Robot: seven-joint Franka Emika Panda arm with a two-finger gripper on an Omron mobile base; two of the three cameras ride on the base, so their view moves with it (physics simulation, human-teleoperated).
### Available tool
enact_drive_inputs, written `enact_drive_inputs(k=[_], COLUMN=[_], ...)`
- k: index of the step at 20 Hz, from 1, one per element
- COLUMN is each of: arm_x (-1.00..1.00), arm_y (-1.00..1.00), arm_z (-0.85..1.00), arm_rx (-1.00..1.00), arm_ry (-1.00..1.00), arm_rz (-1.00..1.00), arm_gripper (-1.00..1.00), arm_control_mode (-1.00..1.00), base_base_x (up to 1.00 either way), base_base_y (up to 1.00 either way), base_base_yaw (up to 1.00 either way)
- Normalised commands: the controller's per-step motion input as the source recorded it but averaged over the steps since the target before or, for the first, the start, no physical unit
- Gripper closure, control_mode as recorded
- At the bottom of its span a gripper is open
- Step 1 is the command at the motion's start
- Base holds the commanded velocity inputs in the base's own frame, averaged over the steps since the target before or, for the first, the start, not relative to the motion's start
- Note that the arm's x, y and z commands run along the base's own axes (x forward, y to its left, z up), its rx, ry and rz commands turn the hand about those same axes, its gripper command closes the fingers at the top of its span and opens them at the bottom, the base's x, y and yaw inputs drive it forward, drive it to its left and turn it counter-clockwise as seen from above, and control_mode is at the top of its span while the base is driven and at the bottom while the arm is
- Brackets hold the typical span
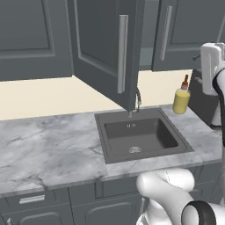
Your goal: Close all open cabinet doors.
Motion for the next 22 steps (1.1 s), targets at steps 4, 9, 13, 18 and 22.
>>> enact_drive_inputs(k=[4, 9, 13, 18, 22], arm_x=[-0.7, -0.67, -0.56, -0.54, -0.56], arm_y=[0.21, 0.3, 0.46, 0.48, 0.43], arm_z=[0.0, 0.07, 0.08, 0.06, 0.02], arm_rx=[0.0, 0.0, 0.0, 0.0, 0.0], arm_ry=[-0.03, 0.0, 0.0, 0.0, 0.0], arm_rz=[0.23, 0.15, 0.03, 0.0, 0.0], arm_gripper=[-1.0, -1.0, -1.0, -1.0, -1.0], arm_control_mode=[-1.0, -1.0, -1.0, -1.0, -1.0], base_base_x=[0.0, 0.0, 0.0, 0.0, 0.0], base_base_y=[0.0, 0.0, 0.0, 0.0, 0.0], base_base_yaw=[0.0, 0.0, 0.0, 0.0, 0.0])
